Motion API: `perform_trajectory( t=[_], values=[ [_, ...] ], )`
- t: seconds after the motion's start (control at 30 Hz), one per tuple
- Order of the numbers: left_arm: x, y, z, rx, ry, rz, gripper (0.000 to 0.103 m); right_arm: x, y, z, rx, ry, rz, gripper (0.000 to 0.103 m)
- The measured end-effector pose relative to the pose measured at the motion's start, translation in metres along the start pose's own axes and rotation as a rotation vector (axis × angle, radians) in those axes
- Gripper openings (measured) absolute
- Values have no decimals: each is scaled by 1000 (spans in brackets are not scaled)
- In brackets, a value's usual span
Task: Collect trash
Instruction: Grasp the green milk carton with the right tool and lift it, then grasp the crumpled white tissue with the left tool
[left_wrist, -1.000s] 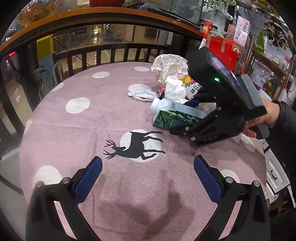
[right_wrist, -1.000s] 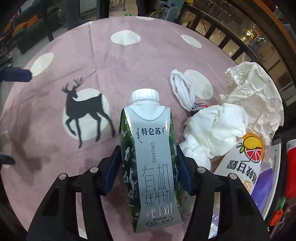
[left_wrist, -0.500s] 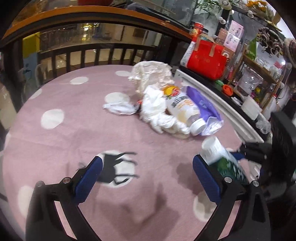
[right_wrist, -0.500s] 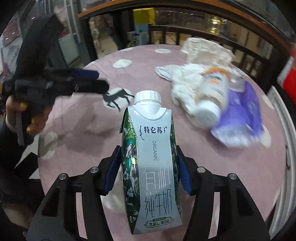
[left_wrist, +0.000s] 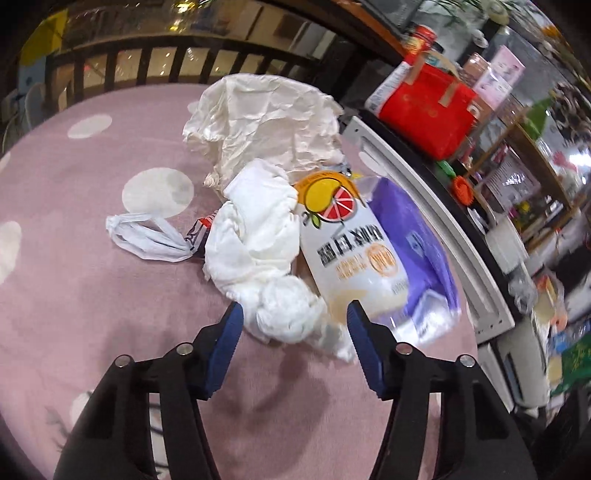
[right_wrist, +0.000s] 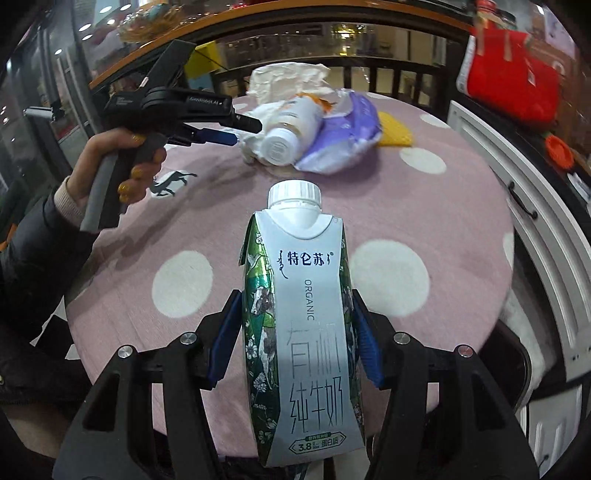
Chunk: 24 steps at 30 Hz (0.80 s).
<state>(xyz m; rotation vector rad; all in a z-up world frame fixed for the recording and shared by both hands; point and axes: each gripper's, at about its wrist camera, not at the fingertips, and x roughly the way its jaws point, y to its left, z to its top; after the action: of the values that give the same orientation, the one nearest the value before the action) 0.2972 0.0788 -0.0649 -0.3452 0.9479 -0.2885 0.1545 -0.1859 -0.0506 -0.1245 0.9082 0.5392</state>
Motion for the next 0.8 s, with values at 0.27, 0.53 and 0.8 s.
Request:
perform_trajectory(
  t=[0.27, 0.53, 0.8],
  values=[
    [6, -5, -4, 28, -6, 71, 34, -10, -13, -16, 72, -24, -29, 57],
    [-28, -13, -23, 81, -74, 94, 17, -19, -22, -21, 137, -88, -29, 57],
    [-75, -35, -52, 139, -164, 89, 17, -29, -34, -33, 206, -125, -40, 57]
  ],
)
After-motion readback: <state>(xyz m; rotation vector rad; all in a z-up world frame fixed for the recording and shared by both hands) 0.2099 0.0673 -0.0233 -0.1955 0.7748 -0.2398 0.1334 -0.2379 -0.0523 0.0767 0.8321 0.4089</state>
